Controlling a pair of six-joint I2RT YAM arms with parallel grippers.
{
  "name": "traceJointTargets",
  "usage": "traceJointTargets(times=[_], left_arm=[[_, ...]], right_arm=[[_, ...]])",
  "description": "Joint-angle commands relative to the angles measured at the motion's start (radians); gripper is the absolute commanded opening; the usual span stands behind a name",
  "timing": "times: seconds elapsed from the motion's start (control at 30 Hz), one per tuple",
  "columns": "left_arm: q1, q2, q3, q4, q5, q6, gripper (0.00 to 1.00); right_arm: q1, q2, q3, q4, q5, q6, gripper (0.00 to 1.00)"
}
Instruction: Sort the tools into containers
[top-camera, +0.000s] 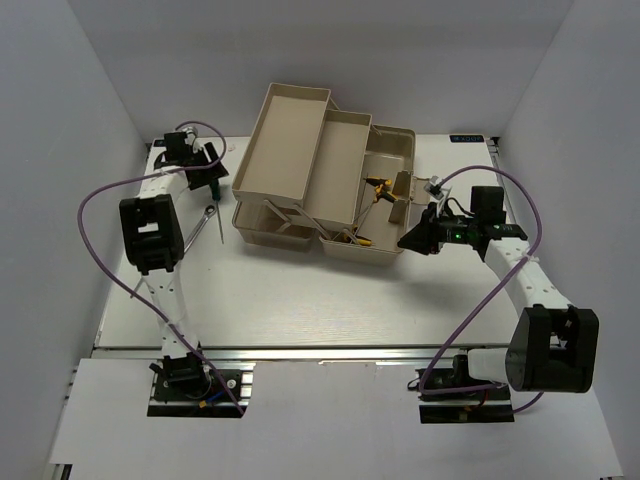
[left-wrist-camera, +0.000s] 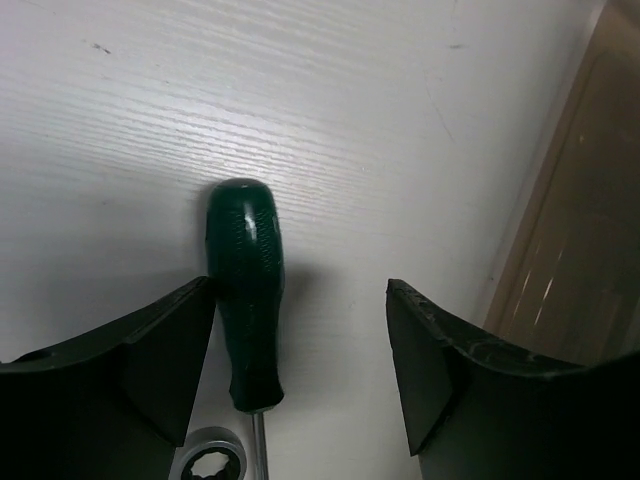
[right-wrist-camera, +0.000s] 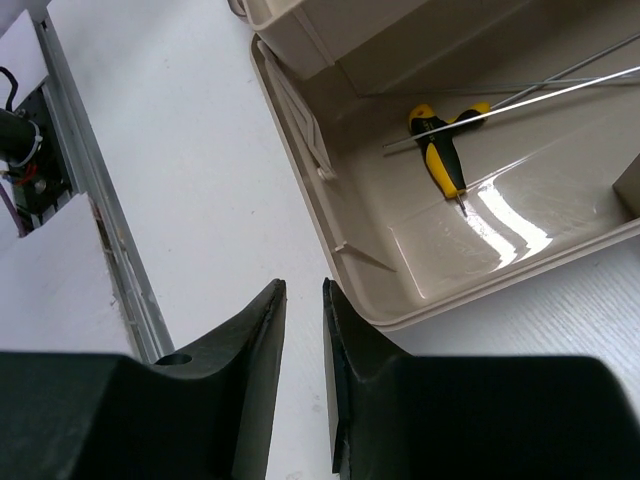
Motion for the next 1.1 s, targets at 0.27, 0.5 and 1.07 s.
traceJointTargets(times=[0.27, 0.5, 1.07], left_arm=[[-0.107, 0.01, -0.006, -0.135, -0.344, 0.079, 0.69], [-0.168, 0.039, -0.003, -0.212, -0.476, 0.079, 0.47], [0.008, -0.141, 0.027, -0.264, -0.425, -0.071, 0.0]], right_arm=[[-0.003, 0.009, 0.032, 0.024, 0.009, 0.038, 0.28], [-0.005, -0.022, 0.009, 0.021, 0.014, 0.044, 0.28], [-0.003, -0.111, -0.012, 0.001, 0.031, 0.033, 0.81]])
